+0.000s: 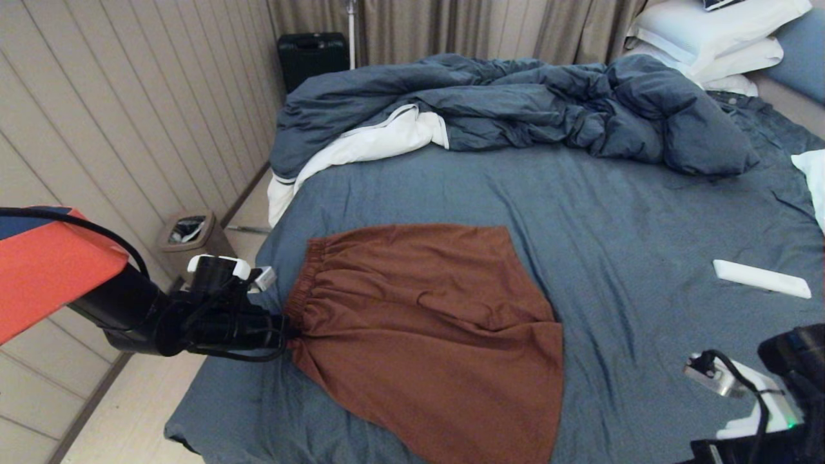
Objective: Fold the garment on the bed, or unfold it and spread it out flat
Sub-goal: Fold the brown shorts
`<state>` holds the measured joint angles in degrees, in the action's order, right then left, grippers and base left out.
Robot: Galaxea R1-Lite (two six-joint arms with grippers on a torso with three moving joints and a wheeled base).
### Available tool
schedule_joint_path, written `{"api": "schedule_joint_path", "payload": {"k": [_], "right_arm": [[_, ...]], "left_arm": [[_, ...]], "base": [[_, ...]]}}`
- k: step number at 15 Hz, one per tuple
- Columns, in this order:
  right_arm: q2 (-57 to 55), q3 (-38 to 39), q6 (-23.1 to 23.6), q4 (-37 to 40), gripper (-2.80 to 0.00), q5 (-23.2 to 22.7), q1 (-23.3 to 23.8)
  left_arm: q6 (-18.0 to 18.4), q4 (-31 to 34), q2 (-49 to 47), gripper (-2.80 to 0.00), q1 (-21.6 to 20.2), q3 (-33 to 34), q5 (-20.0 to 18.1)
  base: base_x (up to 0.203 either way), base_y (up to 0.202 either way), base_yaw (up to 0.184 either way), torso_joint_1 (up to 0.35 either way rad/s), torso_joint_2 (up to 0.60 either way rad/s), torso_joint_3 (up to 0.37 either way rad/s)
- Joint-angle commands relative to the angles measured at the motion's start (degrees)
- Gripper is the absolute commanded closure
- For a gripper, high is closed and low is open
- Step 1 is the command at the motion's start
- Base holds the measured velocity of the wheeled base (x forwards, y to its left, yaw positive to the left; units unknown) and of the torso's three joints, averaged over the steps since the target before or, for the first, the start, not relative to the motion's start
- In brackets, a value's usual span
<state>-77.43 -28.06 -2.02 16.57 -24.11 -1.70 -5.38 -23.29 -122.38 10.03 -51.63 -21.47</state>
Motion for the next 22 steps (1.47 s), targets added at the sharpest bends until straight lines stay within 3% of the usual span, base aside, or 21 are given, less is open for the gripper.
{"api": "schedule_joint_path", "payload": {"k": [1, 2, 5, 7, 13, 19, 22], "right_arm": [[-3.45, 1.76, 0.88, -0.16, 0.0, -0.05, -2.24], [-4.8, 2.11, 1.07, -0.35, -2.8, -0.03, -2.95], [-9.04, 2.34, 1.17, -4.14, -2.8, -0.05, -5.81], [-13.05, 2.51, 1.02, -8.28, -2.8, 0.05, -9.08], [-21.29, 3.22, 0.38, -13.91, -2.8, 0.15, -20.11], [-28.13, 4.8, 0.51, -22.25, -2.8, 0.91, -20.91], [-32.35, 7.62, 0.03, -32.32, -2.8, 6.49, -21.79]], "left_arm": [[-0.32, -0.18, 0.66, 0.0, 0.07, 0.6, -0.32], [-0.79, -0.18, 1.52, 0.0, 0.07, 0.7, -0.33], [-1.65, -0.18, 2.91, 0.0, 0.07, 1.08, -0.5], [-1.58, -0.43, 3.9, 0.0, 0.08, 2.22, -2.16], [-1.56, -0.62, 3.11, 0.0, 0.09, 1.97, -2.26], [-1.56, -0.62, 3.2, 0.0, 0.07, 2.06, -2.35], [-1.65, -0.62, 3.47, 0.0, 0.07, 2.01, -2.35]], "base": [[0.0, 0.0, 0.0, 0.0, 0.0, 0.0], [0.0, 0.0, 0.0, 0.0, 0.0, 0.0], [0.0, 0.0, 0.0, 0.0, 0.0, 0.0], [0.0, 0.0, 0.0, 0.0, 0.0, 0.0], [0.0, 0.0, 0.0, 0.0, 0.0, 0.0], [0.0, 0.0, 0.0, 0.0, 0.0, 0.0], [0.0, 0.0, 0.0, 0.0, 0.0, 0.0]]}}
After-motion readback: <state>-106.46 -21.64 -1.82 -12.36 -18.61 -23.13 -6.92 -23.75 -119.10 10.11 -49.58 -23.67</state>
